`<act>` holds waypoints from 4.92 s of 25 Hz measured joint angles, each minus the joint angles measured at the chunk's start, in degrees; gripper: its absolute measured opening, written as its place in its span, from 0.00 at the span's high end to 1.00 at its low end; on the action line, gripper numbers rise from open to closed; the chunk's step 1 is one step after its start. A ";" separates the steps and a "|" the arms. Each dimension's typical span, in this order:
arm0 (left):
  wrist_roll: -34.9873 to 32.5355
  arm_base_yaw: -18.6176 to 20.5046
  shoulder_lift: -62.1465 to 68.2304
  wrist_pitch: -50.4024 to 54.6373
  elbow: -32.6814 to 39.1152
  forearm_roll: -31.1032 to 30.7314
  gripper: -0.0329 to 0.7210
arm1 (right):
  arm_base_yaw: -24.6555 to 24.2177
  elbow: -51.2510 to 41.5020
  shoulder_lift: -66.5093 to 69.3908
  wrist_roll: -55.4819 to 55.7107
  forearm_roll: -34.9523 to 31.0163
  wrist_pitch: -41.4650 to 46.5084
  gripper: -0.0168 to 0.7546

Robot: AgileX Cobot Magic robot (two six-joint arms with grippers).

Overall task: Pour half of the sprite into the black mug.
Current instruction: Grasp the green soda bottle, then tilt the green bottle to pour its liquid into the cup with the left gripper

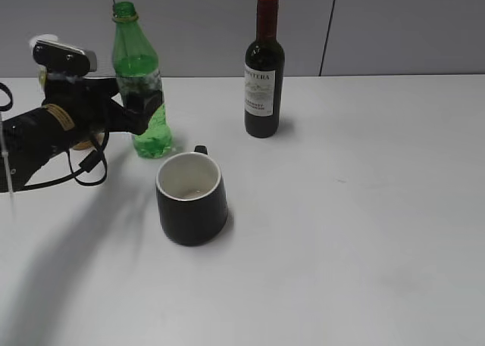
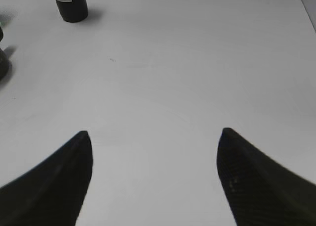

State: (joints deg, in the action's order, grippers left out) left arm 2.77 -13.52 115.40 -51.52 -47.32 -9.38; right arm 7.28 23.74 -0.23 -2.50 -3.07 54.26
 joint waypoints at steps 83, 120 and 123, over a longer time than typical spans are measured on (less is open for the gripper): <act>-49.20 -13.78 -22.11 1.69 23.46 45.89 0.35 | 0.00 0.00 0.00 0.00 0.00 0.00 0.21; -92.10 -18.16 -19.67 -0.89 20.04 58.28 0.35 | 0.00 0.00 0.00 0.00 0.00 0.00 0.21; -94.48 -18.16 -19.65 -0.89 20.04 58.28 0.35 | 0.00 0.00 0.00 0.00 0.00 0.00 0.21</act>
State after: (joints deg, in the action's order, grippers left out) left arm -91.71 -31.69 95.75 -52.41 -27.27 48.89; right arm 7.28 23.74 -0.23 -2.50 -3.07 54.26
